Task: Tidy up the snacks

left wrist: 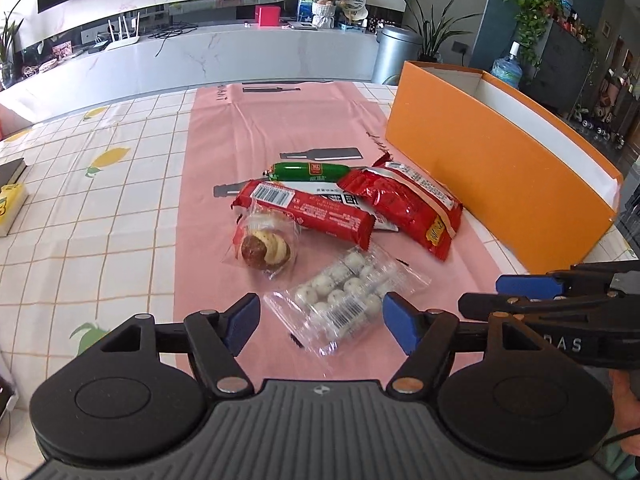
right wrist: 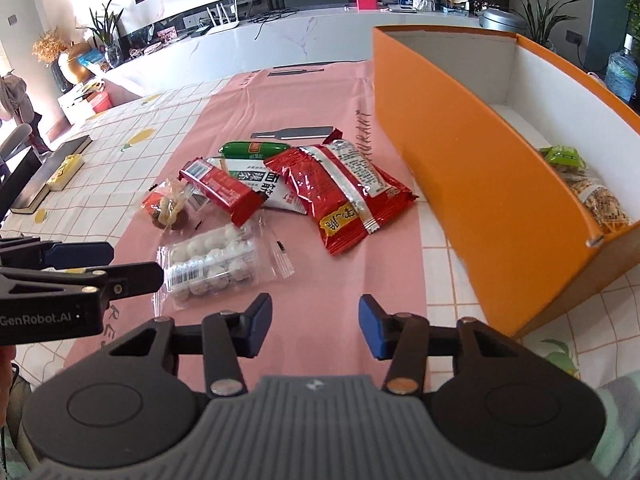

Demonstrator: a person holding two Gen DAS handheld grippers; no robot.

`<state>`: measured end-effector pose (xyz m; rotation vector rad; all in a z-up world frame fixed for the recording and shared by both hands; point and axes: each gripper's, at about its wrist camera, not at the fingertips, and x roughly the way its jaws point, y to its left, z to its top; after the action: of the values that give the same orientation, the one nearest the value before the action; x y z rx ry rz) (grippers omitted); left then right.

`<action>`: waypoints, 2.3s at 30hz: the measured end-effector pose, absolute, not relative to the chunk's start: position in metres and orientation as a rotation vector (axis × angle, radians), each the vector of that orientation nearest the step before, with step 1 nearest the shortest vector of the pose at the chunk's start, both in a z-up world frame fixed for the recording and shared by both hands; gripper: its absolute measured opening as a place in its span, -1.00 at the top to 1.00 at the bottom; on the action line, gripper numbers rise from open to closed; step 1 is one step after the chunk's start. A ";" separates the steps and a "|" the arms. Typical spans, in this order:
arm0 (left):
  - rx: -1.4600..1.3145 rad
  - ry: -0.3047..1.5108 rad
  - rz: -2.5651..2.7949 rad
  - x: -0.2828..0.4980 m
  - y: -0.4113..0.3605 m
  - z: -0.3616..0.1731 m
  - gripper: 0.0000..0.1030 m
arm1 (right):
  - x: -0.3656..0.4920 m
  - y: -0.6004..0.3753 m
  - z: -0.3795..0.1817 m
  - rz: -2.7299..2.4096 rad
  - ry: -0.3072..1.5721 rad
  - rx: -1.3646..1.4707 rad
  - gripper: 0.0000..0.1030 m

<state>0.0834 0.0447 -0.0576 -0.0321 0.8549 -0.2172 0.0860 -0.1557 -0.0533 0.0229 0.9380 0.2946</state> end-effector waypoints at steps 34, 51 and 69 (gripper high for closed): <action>0.219 0.932 -0.378 0.116 -0.007 -0.090 -0.73 | 0.132 -0.154 -0.065 0.335 0.896 -0.094 0.07; 0.056 0.980 -0.182 0.122 0.017 -0.086 -0.26 | 0.187 -0.126 -0.074 0.469 0.770 -0.342 -0.63; 0.011 0.996 -0.132 0.108 0.023 -0.085 -0.26 | 0.158 -0.139 -0.073 0.342 0.982 -0.124 -0.27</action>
<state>0.1082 0.0234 -0.0845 0.0109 0.9962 -0.1323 0.1583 -0.1390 -0.0728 -0.1238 0.9822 0.3424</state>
